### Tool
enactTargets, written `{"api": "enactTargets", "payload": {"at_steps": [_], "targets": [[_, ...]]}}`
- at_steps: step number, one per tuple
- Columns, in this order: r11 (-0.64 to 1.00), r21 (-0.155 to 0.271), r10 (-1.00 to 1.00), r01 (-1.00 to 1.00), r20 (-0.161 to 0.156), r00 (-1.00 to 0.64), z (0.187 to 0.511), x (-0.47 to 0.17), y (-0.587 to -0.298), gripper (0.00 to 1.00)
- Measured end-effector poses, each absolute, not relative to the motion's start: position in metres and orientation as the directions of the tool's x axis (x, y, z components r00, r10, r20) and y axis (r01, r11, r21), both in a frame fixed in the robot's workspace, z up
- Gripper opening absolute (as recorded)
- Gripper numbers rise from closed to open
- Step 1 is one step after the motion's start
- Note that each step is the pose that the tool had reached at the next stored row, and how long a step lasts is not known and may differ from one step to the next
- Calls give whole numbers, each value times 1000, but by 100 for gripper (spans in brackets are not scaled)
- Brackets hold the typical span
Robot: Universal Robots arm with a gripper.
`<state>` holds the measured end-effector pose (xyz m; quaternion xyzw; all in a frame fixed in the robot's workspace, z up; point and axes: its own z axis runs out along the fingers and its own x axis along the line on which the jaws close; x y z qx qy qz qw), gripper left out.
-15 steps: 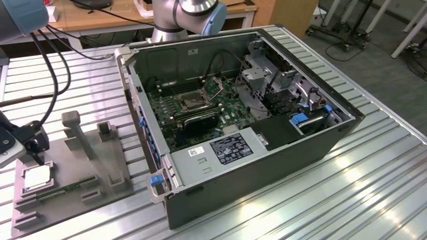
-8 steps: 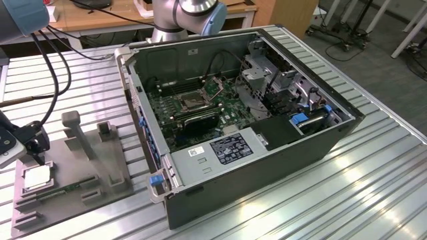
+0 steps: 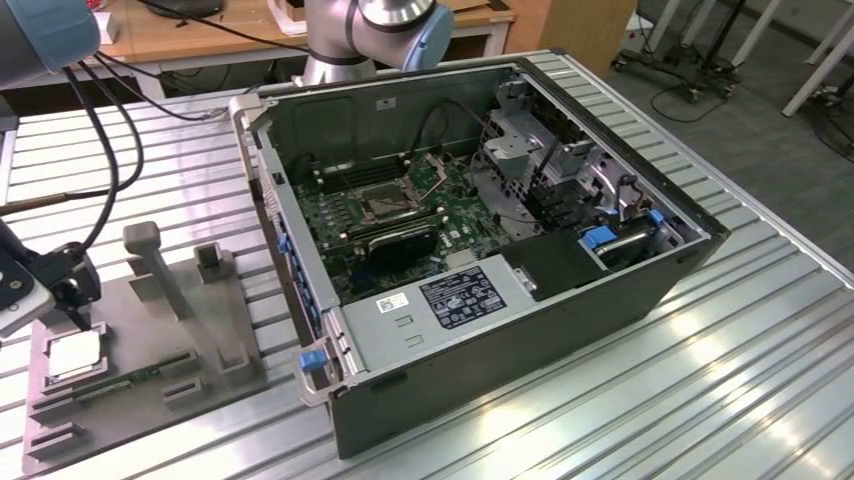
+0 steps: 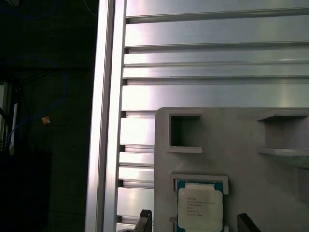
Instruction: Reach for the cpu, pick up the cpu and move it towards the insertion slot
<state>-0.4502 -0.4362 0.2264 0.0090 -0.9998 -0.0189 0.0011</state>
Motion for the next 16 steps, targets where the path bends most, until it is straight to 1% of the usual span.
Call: {"api": "enactTargets", "payload": {"at_steps": [16], "targets": [[999, 38, -19, -19, 2, -1000, 223, -446, -438, 76]]}}
